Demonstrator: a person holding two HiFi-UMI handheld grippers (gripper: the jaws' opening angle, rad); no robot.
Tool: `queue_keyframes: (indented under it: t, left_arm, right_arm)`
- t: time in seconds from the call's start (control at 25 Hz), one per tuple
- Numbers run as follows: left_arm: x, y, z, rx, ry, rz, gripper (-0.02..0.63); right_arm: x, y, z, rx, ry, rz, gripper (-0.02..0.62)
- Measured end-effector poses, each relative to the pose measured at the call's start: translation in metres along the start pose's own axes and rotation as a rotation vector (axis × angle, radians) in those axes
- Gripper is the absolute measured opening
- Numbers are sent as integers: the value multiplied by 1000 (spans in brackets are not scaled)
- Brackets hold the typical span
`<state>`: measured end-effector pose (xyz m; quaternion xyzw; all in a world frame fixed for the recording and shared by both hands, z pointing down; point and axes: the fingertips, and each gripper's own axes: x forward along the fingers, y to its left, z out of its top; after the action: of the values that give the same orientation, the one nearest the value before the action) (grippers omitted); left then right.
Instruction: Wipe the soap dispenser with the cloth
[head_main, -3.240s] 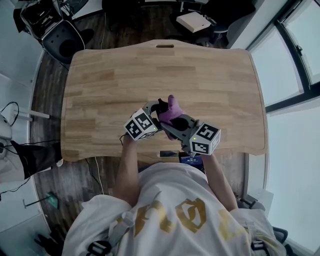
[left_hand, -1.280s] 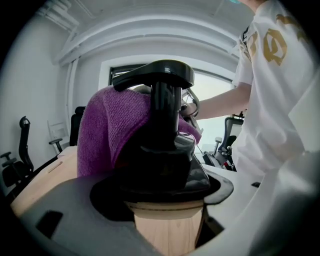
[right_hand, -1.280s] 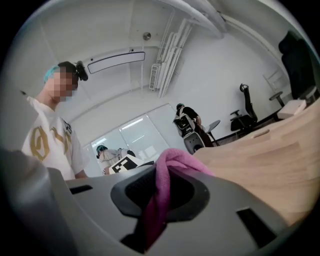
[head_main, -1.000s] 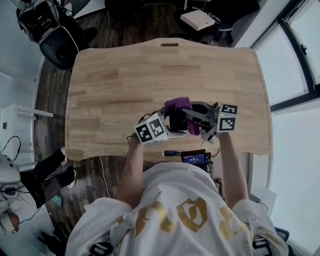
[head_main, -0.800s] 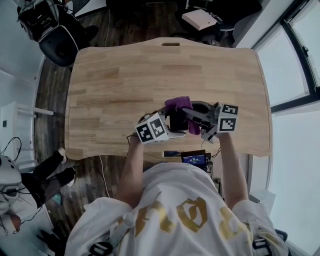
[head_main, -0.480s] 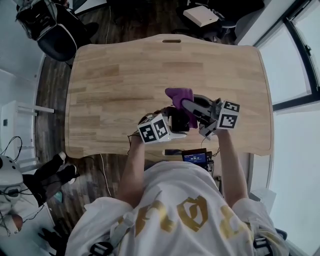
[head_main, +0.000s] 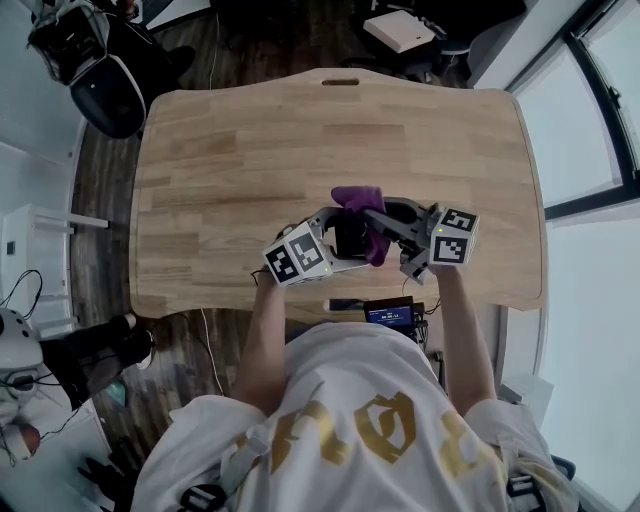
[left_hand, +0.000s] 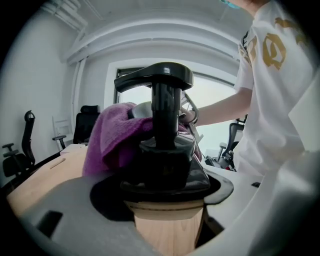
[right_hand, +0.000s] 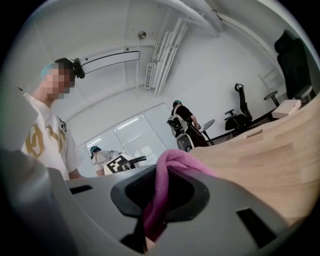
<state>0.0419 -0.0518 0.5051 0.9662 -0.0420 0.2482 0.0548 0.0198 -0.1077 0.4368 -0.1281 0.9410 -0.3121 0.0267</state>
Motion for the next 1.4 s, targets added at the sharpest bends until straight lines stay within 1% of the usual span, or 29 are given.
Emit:
queue_keyframes:
  t: [0.12,0.28,0.36,0.52,0.64,0.8,0.96,1.04,1.24,1.4]
  left_arm:
    - [-10,8,2,-23,-35,32,345]
    - [-20,18,8,-44,-72,77,345]
    - [-21,21,7,-52,-72,93,345]
    - [-22,25,-1,-74,-51,120,345]
    - [-26,29,-2,-78,-46,142,345]
    - [-31,31,3,-81,-65,154,345]
    - [-37,33,6,-89,-87,163,345]
    - [-39,33,9,-92,-98,161,345]
    - [-44,27,16,-100,-135,141,345]
    - [-47,29,20,-100,-153,144,345]
  right_arm:
    - [-4,0,-6,11,2,-13,49]
    - [-9,6,-12,12,5,-7,49]
    - [-10,10,-14,-5,14,-9,49]
    - [-6,21,-23,-52,72,-12,49]
    - [-3,30,-27,-68,98,7,49]
    - [-5,38,-28,-62,87,34,49]
    - [-6,47,-34,-63,105,73,49]
    - [-6,47,-35,-64,96,72,49]
    - [-8,42,-27,-51,26,45,49]
    - [-6,39,-21,-50,-3,34,51]
